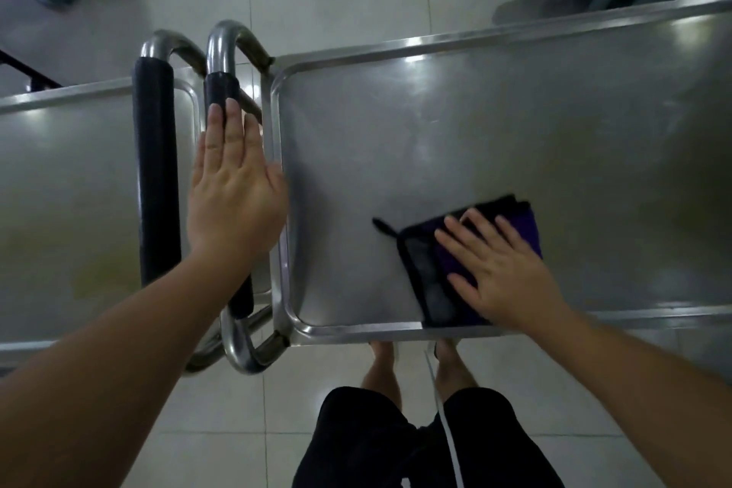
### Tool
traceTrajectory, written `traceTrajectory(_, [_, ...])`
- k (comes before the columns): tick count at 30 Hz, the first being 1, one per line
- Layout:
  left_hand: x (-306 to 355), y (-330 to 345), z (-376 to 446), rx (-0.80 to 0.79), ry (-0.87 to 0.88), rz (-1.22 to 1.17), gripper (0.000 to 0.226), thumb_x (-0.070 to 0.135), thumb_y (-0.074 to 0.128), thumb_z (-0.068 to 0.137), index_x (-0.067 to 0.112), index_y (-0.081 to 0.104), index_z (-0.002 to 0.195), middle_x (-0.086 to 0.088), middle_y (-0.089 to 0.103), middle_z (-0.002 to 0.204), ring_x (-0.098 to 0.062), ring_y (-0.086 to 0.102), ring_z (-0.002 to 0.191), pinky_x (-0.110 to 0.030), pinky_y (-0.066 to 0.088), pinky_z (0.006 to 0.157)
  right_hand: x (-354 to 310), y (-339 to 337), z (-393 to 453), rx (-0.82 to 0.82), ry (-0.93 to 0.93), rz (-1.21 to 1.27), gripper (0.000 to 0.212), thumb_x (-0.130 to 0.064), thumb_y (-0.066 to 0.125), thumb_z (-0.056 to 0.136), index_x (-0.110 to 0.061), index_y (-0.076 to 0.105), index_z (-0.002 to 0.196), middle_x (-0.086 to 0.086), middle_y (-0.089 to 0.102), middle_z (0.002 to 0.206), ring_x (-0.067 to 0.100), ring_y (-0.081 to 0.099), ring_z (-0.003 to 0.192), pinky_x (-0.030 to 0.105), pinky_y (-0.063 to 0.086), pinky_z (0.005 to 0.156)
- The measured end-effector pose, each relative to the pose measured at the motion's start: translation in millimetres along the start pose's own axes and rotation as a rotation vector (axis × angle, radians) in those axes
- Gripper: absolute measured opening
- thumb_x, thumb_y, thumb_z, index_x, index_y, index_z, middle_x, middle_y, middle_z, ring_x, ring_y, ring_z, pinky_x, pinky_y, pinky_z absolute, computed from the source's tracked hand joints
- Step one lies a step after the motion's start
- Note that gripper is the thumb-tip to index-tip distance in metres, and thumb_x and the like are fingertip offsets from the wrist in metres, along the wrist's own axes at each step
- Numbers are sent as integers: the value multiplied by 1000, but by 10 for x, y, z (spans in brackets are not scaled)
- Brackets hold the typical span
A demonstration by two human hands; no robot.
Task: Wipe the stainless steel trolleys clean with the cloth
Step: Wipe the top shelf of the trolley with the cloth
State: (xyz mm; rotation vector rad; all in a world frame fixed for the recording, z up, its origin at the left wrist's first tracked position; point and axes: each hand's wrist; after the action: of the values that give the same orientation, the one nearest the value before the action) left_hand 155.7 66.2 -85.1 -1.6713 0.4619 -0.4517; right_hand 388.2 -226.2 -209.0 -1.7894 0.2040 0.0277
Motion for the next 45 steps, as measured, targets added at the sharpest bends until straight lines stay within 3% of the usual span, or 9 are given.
traceTrajectory(4, [11,9,3,17,-6,9,68,43,16,111,9,7,169,-6,-8,177,-15,-17,161,-39,-6,131,503,-298,835,32,109,1,70,-57,36,101,-30,25,165,-6,22,172,22,15,160,50,13,128])
traceTrajectory(8, [25,4,-5,23,-6,31,67,43,16,112,9,8,168,-6,-8,177,-14,-16,161,-37,-8,131,899,-609,1745,2,191,66,73,-63,19,100,-35,9,166,-9,7,174,21,1,161,46,1,129])
traceTrajectory(13, [18,4,8,44,-24,62,66,42,17,111,10,7,169,-5,-6,177,-13,-15,161,-30,-13,127,1108,-792,2343,21,196,79,70,-63,14,102,-37,0,166,-10,-4,174,20,-9,160,45,-4,129])
traceTrajectory(20, [13,2,11,28,-16,101,68,45,13,111,10,3,168,-5,-11,177,-14,-19,161,-29,-18,125,915,-717,1912,-24,204,82,72,-64,12,102,-33,2,166,-8,-1,175,22,-7,161,47,-1,129])
traceTrajectory(25, [31,-23,-12,-10,-2,95,67,45,11,111,11,1,168,-4,-14,176,-15,-20,160,-39,-7,130,487,-392,655,-18,183,62,71,-57,27,103,-28,17,167,-4,12,174,25,5,161,50,9,129])
traceTrajectory(31, [63,-47,-18,-29,-10,55,68,45,11,111,11,3,168,-5,-12,177,-15,-19,161,-41,-5,131,282,62,-750,-15,106,42,68,-57,30,105,-30,17,167,-5,16,174,24,12,161,54,21,126])
traceTrajectory(35, [31,-39,-19,-32,0,50,68,47,11,111,11,3,168,-4,-13,177,-13,-21,160,-42,-4,131,551,23,-524,-22,32,9,69,-57,34,104,-30,20,166,-5,18,173,23,12,161,52,18,127])
traceTrajectory(40, [8,-33,-14,-29,-34,42,65,44,17,114,11,8,169,-2,-12,177,-11,-20,160,-42,-4,130,1096,-211,229,49,112,-1,70,-55,37,101,-29,27,165,-4,24,171,21,14,160,50,15,128])
traceTrajectory(45, [34,-84,-11,-49,-48,60,66,45,18,112,11,8,169,-5,-10,177,-15,-18,161,-43,-4,130,1745,-572,1222,2,183,40,72,-64,20,101,-34,11,166,-11,10,173,18,3,161,45,4,128])
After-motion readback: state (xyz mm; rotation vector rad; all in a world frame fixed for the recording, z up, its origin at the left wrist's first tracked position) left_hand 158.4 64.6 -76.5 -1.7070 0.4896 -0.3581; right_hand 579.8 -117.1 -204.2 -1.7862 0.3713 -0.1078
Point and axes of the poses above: each hand's wrist, its own z-axis towards the middle knuckle, its own y-axis out of the palm, x = y × z
